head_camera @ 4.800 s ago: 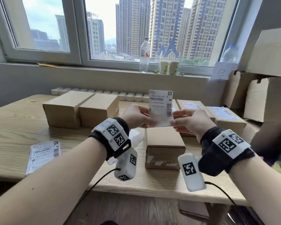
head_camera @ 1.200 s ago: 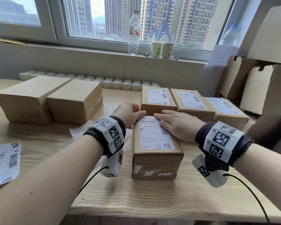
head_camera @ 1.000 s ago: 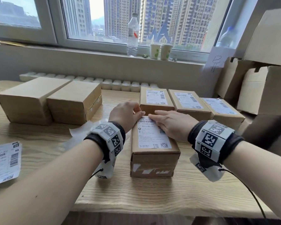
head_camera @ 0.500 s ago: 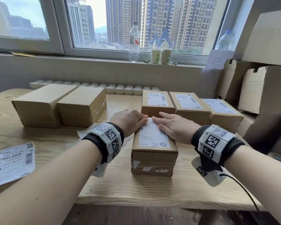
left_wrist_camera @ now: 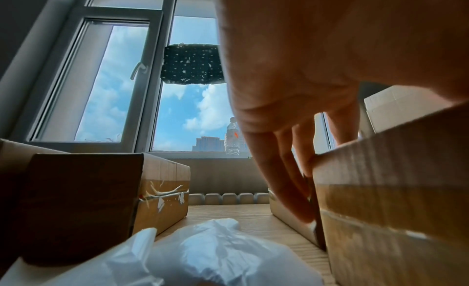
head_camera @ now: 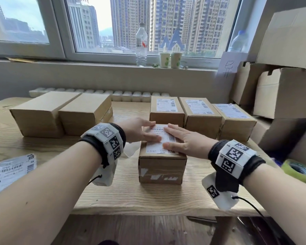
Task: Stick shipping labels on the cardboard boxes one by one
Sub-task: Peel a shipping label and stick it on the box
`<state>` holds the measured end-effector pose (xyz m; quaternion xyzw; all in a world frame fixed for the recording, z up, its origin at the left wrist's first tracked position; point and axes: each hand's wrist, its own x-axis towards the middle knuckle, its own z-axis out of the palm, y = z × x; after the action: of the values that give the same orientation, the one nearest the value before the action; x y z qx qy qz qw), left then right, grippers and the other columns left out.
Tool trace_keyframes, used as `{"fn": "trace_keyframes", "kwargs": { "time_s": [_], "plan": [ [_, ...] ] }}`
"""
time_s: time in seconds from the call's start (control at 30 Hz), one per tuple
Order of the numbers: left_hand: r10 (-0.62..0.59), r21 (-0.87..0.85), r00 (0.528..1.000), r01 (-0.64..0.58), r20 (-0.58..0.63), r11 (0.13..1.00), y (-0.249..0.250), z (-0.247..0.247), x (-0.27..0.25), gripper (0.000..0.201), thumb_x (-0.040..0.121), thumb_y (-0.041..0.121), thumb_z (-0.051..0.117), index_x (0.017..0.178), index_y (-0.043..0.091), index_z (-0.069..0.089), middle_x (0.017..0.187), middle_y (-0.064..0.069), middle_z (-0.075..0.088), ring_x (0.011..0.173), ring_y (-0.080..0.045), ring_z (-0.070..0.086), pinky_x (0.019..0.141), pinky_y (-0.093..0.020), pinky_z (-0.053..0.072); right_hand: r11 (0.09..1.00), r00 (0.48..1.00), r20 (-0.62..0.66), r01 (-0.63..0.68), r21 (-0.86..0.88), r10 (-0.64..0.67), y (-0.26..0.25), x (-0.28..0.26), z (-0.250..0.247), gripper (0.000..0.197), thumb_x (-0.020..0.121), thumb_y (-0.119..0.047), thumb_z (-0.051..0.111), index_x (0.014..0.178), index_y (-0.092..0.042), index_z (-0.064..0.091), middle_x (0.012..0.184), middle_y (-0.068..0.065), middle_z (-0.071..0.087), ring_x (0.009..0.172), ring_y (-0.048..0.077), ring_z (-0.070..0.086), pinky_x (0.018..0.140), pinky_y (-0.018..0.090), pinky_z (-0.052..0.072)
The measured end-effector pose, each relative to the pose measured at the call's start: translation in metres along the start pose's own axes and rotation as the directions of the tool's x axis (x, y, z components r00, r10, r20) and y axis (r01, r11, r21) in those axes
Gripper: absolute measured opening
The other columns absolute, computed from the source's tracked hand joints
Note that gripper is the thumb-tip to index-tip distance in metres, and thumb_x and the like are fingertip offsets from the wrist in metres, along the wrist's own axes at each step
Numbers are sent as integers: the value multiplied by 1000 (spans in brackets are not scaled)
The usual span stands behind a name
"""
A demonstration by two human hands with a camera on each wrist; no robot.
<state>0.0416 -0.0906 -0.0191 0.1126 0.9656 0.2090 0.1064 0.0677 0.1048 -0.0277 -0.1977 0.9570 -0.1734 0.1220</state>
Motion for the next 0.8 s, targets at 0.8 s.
{"fn": "trace_keyframes", "kwargs": {
  "time_s": [0.8],
  "plan": [
    [-111, -232, 938, 195, 329, 953, 4, 0, -17, 111, 75, 41, 71, 145, 42, -15, 153, -5, 23, 109, -16, 45, 73, -36, 56, 994, 994, 4, -106, 9, 106, -7, -2, -6, 73, 92, -57, 40, 152, -28, 11, 159, -14, 0, 146, 12, 11, 115, 28, 11]
  ]
}}
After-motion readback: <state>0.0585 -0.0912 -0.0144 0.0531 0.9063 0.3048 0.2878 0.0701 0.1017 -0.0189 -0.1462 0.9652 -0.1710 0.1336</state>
